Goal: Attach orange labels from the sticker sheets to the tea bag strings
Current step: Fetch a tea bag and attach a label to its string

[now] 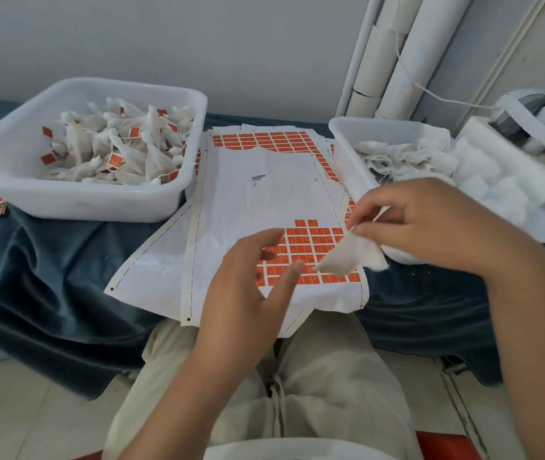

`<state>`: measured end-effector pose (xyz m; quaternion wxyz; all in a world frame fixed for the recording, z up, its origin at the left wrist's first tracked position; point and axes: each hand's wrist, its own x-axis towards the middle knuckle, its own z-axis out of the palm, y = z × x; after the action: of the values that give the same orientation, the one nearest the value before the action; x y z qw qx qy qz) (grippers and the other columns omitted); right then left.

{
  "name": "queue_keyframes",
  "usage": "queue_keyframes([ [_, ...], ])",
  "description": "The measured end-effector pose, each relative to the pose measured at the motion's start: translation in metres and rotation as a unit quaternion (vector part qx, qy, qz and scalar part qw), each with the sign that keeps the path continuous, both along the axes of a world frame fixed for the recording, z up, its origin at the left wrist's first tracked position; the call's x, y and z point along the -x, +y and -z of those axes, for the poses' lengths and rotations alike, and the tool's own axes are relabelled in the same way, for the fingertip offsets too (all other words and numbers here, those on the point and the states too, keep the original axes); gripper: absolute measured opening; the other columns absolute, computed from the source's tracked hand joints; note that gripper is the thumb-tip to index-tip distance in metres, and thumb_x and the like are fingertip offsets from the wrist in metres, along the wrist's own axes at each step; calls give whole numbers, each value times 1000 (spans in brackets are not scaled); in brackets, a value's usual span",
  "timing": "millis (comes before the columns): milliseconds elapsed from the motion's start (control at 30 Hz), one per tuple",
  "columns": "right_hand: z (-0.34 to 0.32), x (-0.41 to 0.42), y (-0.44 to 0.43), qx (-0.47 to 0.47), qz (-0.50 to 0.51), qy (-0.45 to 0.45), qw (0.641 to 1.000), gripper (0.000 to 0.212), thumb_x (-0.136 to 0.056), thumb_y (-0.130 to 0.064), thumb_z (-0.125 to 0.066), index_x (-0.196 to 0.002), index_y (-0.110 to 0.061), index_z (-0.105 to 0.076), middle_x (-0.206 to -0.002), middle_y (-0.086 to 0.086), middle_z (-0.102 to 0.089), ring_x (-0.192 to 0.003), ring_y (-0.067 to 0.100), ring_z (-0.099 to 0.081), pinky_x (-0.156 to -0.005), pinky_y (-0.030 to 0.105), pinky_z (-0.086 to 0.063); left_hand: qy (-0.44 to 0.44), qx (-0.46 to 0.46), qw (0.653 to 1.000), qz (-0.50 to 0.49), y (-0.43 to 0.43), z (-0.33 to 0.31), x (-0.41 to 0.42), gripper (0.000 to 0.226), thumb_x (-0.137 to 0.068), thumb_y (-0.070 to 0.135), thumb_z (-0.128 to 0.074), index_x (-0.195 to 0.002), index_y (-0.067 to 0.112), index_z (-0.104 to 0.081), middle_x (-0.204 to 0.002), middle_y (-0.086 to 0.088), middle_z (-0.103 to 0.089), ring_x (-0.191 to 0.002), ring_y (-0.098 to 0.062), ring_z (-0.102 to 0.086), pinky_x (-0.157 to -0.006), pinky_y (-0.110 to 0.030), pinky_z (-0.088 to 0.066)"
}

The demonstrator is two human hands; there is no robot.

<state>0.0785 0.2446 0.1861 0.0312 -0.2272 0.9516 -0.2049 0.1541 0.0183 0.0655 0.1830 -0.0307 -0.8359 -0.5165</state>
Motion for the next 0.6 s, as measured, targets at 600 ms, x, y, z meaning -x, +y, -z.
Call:
queue_keyframes([
  [600,89,-34,-46,591,153,-239,755,14,-78,-36,-82,-88,-26,-83,-99,7,-80,-86,16,-75,-76,25,-60,-62,-55,991,103,5,12,1,25,-107,46,-46,-112,37,-69,-81,18,-67,-76,-9,-68,-68,-18,-52],
])
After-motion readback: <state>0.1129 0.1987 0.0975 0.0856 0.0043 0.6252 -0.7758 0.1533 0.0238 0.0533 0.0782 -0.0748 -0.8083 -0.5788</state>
